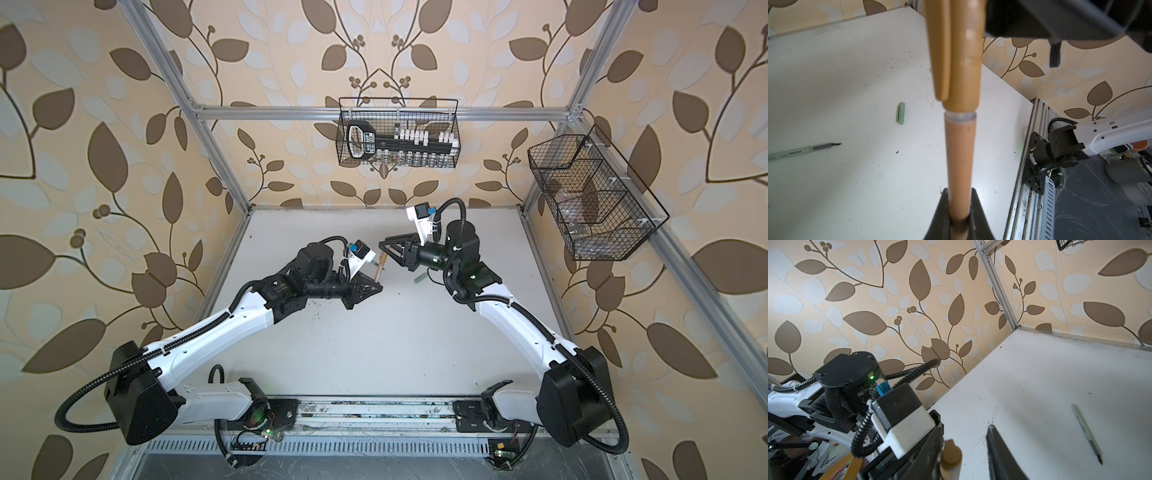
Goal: Insert pens into pen caps
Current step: Put on the pen cap to the pen.
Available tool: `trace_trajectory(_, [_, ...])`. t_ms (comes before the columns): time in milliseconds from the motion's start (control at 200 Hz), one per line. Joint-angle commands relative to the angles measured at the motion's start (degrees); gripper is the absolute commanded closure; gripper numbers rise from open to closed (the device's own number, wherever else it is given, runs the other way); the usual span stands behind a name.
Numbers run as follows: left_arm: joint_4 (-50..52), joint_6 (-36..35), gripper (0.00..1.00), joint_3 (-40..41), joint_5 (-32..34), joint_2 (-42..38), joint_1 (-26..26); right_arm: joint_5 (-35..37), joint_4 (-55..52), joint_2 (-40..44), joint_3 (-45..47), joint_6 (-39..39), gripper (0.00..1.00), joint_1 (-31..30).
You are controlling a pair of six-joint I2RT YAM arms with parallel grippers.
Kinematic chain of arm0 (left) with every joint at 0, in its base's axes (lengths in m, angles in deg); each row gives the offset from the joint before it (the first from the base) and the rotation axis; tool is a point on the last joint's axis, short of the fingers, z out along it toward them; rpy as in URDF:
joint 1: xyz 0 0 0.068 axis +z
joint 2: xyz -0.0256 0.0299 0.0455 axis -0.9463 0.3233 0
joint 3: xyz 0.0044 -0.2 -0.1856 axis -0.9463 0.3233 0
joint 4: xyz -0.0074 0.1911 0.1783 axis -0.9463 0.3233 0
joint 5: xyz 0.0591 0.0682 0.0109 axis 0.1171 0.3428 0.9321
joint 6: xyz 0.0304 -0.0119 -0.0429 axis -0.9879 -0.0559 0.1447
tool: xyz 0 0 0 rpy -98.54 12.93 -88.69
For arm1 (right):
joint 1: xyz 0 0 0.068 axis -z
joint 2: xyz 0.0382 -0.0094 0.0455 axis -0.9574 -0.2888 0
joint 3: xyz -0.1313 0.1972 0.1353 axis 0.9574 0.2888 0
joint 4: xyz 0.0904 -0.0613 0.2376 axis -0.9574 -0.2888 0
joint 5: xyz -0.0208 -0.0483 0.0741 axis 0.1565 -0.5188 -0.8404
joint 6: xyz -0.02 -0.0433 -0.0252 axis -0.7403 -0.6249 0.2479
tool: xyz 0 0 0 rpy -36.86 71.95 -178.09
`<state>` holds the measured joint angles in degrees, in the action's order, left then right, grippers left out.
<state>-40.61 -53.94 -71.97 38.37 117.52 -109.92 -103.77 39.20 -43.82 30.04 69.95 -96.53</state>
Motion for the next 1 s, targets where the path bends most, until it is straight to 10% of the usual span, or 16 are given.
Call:
trace_trajectory(0, [-1.20,-0.74,1.00,-1.42,-0.99,-0.37,0.03,-0.35,-0.14,-0.21,-1.94,-0.57,0.68,-0.40])
trace_trajectory(335, [-3.14,-0.83,1.00,-3.81,6.14,0.09,0.03,0.84,-4.02,-0.76,-0.81,-2.78,1.00,-1.42])
trace_trajectory(995, [-18.93,0.75,1.00,-8.26,4.91,4.11,6.79,9.70,-7.23,-1.94,14.88,-0.82,1.00,-4.83])
